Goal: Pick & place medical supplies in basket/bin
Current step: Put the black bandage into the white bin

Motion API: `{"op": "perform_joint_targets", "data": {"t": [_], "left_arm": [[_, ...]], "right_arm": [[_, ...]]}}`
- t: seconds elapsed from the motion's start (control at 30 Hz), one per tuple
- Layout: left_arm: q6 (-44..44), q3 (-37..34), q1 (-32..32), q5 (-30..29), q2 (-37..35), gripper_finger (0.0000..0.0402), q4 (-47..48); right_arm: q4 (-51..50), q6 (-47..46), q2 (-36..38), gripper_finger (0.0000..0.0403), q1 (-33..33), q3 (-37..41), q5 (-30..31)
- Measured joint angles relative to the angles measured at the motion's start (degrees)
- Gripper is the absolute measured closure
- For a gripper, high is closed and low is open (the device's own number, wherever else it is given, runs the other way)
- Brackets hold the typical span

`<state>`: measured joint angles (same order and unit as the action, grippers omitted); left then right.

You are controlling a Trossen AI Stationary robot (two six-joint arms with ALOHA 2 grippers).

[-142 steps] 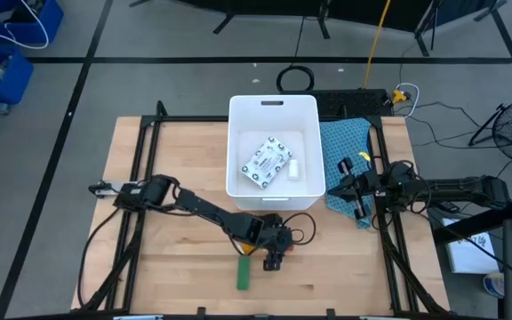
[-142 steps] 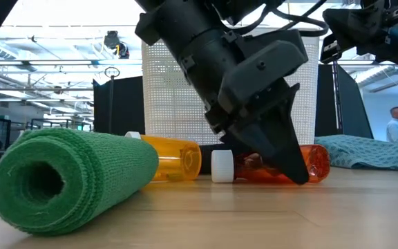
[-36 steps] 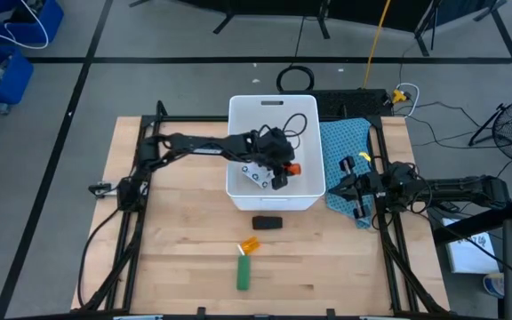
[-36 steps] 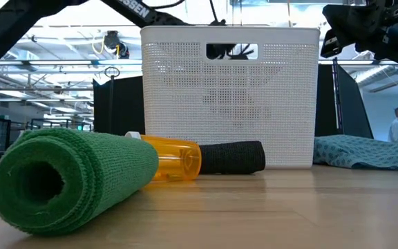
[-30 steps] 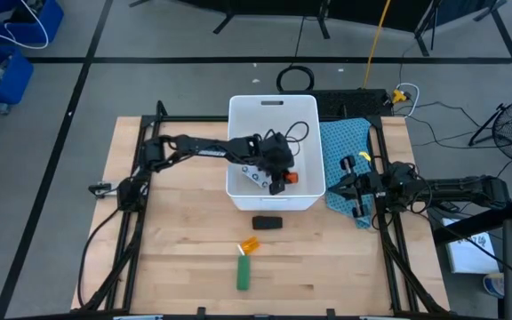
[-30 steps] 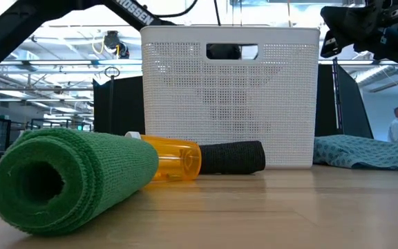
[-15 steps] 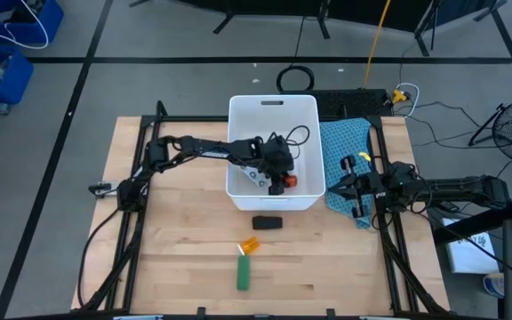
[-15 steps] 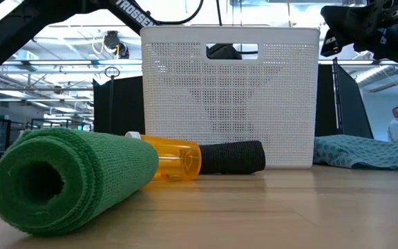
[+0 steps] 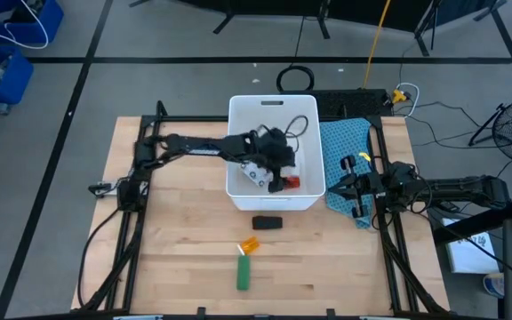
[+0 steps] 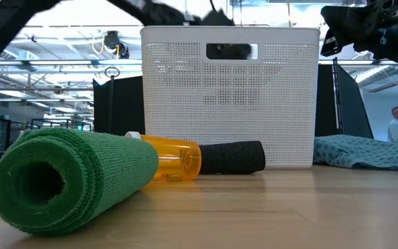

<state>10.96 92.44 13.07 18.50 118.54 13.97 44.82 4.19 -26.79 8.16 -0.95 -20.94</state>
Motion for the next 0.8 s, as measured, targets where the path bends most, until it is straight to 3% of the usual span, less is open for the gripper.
{"op": "perform_joint_targets", "data": {"t": [0.13, 0.23, 0.37, 0.5, 0.6, 0.8], "left_arm": [[3.71, 0.0, -0.12, -0.9, -9.87, 0.0072, 6.85], [6.4, 0.02, -0.47, -2.68, -18.07, 0.0106, 15.53], [8.36, -2.81, -2.68, -9.46, -27.42, 0.0197, 24.62], [7.5, -13.93, -5.12, -11.18, -37.79, 0.0316, 24.24], [5.15, -28.08, -6.18, -11.09, -46.35, 0.0386, 14.55], [-0.49, -58.34, -6.67, -11.04, -60.54, 0.0393, -23.01]], "right_arm": [[-0.01, 0.0, 0.0, 0.0403, 0.0, 0.0, -0.06], [-0.02, -0.02, 0.0, 0.0403, 0.0, 0.0, -0.09], [-0.01, -0.02, -0.01, 0.0403, 0.0, 0.0, -0.1], [-0.01, -0.02, -0.02, 0.0403, 0.0, 0.0, -0.09], [-0.03, -0.02, -0.02, 0.0403, 0.0, 0.0, -0.1], [-0.25, -0.02, -0.02, 0.0403, 0.0, 0.0, -0.1]]}}
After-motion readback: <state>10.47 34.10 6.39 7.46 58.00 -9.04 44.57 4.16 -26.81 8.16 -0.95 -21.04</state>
